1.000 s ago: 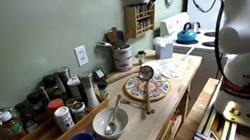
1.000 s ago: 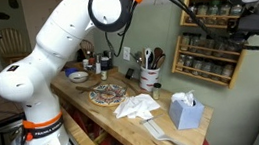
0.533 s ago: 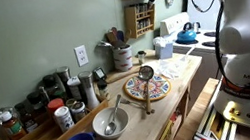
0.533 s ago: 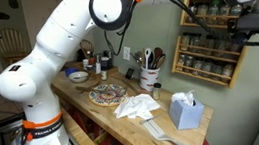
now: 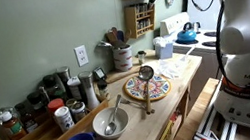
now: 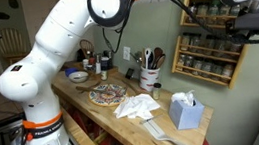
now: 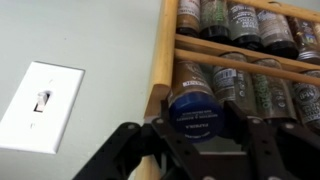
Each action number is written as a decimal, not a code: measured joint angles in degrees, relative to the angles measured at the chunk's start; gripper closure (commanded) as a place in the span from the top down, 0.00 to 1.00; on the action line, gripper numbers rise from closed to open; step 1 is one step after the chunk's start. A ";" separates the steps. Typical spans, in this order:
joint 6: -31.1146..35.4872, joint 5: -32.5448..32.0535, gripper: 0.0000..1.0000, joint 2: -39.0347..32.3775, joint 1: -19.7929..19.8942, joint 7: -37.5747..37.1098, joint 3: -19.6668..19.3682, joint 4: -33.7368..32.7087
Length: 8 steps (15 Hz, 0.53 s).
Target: Move a bottle from the bottom rack to the counter
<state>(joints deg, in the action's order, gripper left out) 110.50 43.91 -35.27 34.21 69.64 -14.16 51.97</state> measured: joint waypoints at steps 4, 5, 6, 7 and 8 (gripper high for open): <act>0.66 -0.70 0.79 1.11 -0.71 0.00 -0.57 1.93; 0.89 -0.82 0.87 1.39 -0.88 0.01 -0.73 2.45; 1.60 -1.02 0.91 1.55 -1.02 0.02 -0.95 2.80; 2.42 -1.17 0.94 1.73 -1.12 0.03 -1.17 3.09; 3.21 -1.31 0.99 2.04 -1.23 0.06 -1.38 3.57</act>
<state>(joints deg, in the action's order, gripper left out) 113.71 42.60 -33.23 32.97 69.71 -15.54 55.53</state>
